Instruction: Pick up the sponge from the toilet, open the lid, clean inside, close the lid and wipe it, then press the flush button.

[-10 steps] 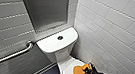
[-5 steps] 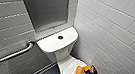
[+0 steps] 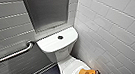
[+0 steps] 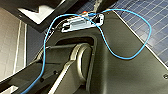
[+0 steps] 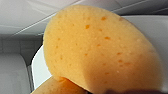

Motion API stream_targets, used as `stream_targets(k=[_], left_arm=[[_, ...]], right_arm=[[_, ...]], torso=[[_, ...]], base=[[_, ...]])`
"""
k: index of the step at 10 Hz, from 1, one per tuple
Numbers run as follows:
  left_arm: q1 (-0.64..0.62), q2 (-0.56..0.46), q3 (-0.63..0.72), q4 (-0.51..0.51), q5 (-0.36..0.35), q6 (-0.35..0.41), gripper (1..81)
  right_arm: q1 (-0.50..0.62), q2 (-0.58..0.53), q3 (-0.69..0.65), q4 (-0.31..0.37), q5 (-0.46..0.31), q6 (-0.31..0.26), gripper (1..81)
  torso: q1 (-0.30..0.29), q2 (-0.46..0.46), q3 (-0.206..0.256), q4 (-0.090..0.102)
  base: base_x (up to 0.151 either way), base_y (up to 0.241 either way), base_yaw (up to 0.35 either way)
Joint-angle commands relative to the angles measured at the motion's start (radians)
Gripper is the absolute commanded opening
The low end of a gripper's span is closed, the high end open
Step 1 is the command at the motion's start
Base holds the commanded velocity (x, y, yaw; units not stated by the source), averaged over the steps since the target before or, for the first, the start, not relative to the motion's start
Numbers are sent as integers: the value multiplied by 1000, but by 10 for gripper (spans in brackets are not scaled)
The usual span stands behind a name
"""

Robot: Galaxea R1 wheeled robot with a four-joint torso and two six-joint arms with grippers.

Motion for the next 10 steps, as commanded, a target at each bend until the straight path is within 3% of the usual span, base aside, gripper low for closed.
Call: stream_targets(k=[1, 10], left_arm=[[31, -4, 20, 2, 74, 5, 811], [25, 5, 46, 2, 70, 27, 811]], right_arm=[[-56, -238, 197, 12, -64, 14, 10], [-512, -441, 380, 0, 255, 7, 10]], torso=[[0, 0, 0, 0], [0, 0, 0, 0]], base=[[0, 0, 0], [0, 0, 0]])
